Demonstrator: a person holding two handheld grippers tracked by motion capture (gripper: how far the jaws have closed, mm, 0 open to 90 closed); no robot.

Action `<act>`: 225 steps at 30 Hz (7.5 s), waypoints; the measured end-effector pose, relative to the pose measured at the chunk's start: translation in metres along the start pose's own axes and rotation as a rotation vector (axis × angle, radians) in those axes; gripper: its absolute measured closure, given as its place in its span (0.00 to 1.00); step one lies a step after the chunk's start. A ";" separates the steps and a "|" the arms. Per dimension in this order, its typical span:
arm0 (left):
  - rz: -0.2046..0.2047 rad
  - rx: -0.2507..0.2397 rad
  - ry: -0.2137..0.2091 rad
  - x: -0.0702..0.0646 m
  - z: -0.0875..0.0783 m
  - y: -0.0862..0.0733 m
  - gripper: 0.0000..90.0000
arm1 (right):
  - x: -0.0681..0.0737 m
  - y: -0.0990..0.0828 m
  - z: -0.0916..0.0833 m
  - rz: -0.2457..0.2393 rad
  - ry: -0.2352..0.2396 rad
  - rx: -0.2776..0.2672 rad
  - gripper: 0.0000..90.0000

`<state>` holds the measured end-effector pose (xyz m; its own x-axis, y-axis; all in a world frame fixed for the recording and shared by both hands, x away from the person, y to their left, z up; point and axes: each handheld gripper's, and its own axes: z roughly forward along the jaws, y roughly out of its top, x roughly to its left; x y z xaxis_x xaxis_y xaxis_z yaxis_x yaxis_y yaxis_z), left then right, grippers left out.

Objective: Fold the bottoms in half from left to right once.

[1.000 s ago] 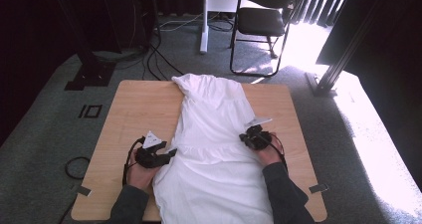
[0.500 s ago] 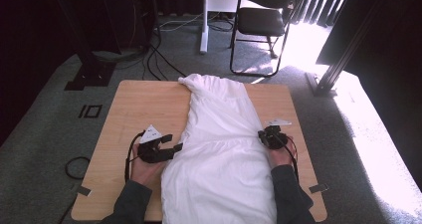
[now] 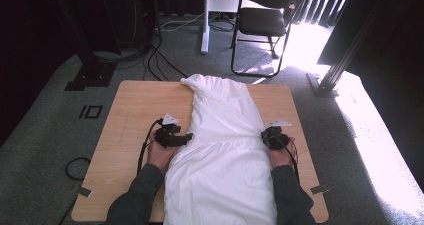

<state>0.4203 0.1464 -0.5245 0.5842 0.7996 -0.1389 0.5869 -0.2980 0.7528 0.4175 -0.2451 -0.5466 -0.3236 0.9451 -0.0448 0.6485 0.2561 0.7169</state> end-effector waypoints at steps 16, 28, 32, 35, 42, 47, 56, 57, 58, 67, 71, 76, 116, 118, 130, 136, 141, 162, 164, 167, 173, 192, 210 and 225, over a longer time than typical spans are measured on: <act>-0.014 0.087 -0.048 0.009 0.026 -0.006 0.97 | -0.004 -0.006 0.003 0.048 0.059 0.000 0.96; 0.007 0.058 -0.045 -0.010 -0.058 -0.073 0.98 | 0.023 -0.051 -0.043 0.014 0.163 0.011 0.96; 0.034 0.075 -0.083 -0.019 -0.076 -0.095 0.98 | 0.036 -0.072 -0.065 0.008 0.209 0.019 0.96; 0.041 0.045 -0.079 -0.020 -0.081 -0.096 0.88 | 0.040 -0.077 -0.075 -0.005 0.235 0.052 0.88; 0.010 -0.025 -0.062 -0.009 -0.072 -0.077 0.62 | 0.043 -0.037 -0.076 -0.070 0.256 -0.069 0.63; 0.030 -0.043 -0.058 -0.009 -0.064 -0.059 0.59 | 0.060 0.007 -0.046 -0.134 0.308 -0.069 0.62; 0.037 -0.030 -0.056 -0.011 -0.045 -0.041 0.57 | 0.110 0.059 0.010 -0.260 0.400 -0.030 0.50; 0.039 -0.030 -0.060 -0.011 -0.043 -0.041 0.57 | 0.113 0.061 0.015 -0.263 0.419 -0.015 0.55; 0.041 -0.024 -0.057 -0.012 -0.041 -0.041 0.57 | 0.115 0.061 0.019 -0.269 0.426 0.003 0.71; 0.064 0.007 -0.069 -0.016 -0.038 -0.042 0.56 | 0.060 0.081 -0.038 -0.134 0.268 -0.243 1.00; 0.079 0.029 -0.079 -0.020 -0.032 -0.044 0.56 | 0.024 0.073 -0.028 -0.005 0.178 -0.179 0.98; 0.079 0.024 -0.071 -0.020 -0.028 -0.040 0.56 | 0.013 0.041 0.017 0.016 0.147 -0.015 0.95; 0.096 0.085 -0.070 -0.024 -0.033 -0.066 0.94 | 0.055 -0.019 -0.016 -0.068 0.235 0.025 0.93; 0.101 0.086 -0.084 -0.029 -0.039 -0.073 0.94 | 0.062 -0.027 -0.026 -0.081 0.250 0.037 0.93; 0.137 0.073 -0.072 -0.036 -0.044 -0.080 0.92 | 0.105 0.036 -0.048 -0.237 0.309 -0.093 0.63; 0.136 0.068 -0.070 -0.036 -0.044 -0.080 0.92 | 0.159 0.065 -0.028 -0.397 0.447 -0.100 0.71; 0.135 0.064 -0.071 -0.036 -0.044 -0.081 0.92 | 0.185 0.069 0.011 -0.407 0.416 -0.023 0.51; 0.126 0.060 -0.098 -0.041 -0.043 -0.078 0.67 | 0.026 0.068 0.029 0.162 0.256 -0.084 0.65; 0.107 0.035 -0.103 -0.037 -0.047 -0.074 0.63 | 0.027 0.065 0.023 0.159 0.262 -0.097 0.60; 0.092 -0.007 -0.097 -0.032 -0.053 -0.064 0.60 | 0.031 0.060 0.007 0.148 0.282 -0.134 0.57; 0.091 -0.055 -0.067 -0.024 -0.051 -0.033 0.57 | 0.035 0.039 -0.019 0.095 0.330 -0.156 0.57; 0.024 0.064 -0.014 -0.010 0.045 0.027 0.47 | 0.047 0.038 0.011 0.067 0.200 0.085 0.57; 0.070 0.108 -0.024 -0.008 0.064 0.027 0.72 | 0.061 0.052 0.047 -0.002 0.159 0.028 0.59; 0.098 0.078 -0.099 -0.030 0.023 -0.020 0.84 | 0.083 0.007 0.010 -0.014 0.186 -0.008 0.60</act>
<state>0.4041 0.1167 -0.5499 0.6911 0.7104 -0.1331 0.5638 -0.4146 0.7143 0.4022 -0.1628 -0.5518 -0.4548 0.8875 0.0745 0.6380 0.2663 0.7225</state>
